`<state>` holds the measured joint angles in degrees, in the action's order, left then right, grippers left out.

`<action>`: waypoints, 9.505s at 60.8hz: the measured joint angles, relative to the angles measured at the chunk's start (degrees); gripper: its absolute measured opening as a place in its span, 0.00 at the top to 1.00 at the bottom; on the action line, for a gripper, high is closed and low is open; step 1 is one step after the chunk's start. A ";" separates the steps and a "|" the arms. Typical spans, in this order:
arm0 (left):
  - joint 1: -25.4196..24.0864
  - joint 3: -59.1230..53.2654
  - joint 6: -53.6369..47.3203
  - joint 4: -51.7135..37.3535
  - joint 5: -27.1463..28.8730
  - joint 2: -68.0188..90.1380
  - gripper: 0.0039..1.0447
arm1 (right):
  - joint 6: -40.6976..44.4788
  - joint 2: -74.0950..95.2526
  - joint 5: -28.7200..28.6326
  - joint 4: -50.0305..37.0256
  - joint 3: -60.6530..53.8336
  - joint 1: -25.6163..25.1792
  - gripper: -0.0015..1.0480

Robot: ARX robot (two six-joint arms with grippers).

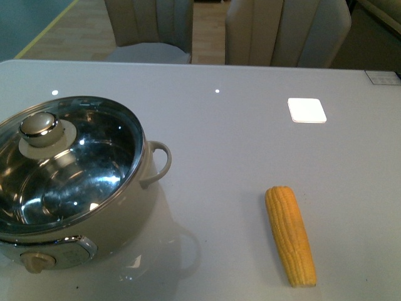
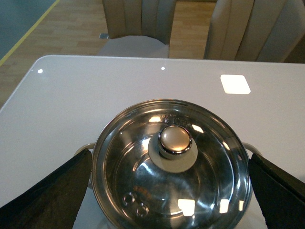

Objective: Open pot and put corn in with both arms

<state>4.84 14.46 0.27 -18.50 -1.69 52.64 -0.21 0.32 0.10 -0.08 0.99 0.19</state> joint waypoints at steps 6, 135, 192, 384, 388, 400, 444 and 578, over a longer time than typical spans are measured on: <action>1.09 3.74 0.22 -3.28 0.31 9.70 0.06 | 0.00 0.02 0.00 0.00 0.00 0.00 0.08; 3.91 25.33 2.32 -5.64 4.70 51.89 0.58 | 0.00 0.00 0.00 0.00 0.00 0.00 0.08; 3.98 25.94 3.21 -0.46 5.99 44.33 0.59 | -0.02 0.00 0.00 0.00 0.00 0.00 0.08; -40.46 34.64 -9.68 -35.85 -10.54 87.86 0.43 | 0.00 -0.02 0.00 0.00 0.00 0.00 0.08; -40.46 34.71 -9.62 -35.36 -10.56 87.82 0.33 | 0.00 -0.02 0.00 0.00 0.00 0.00 0.08; -40.54 33.97 -8.81 -33.29 -10.99 85.35 0.05 | 0.00 -0.02 0.00 0.00 0.00 0.00 0.08; -44.63 19.15 3.37 -10.14 -27.87 28.48 0.06 | 0.00 -0.02 0.00 0.00 0.00 0.00 0.08; -4.98 -13.68 0.17 18.43 1.70 -52.28 0.78 | 0.00 -0.02 0.02 0.00 0.00 0.00 0.08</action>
<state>-0.14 0.78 0.45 -0.08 0.01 0.36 -0.21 0.30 0.12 -0.08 0.99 0.19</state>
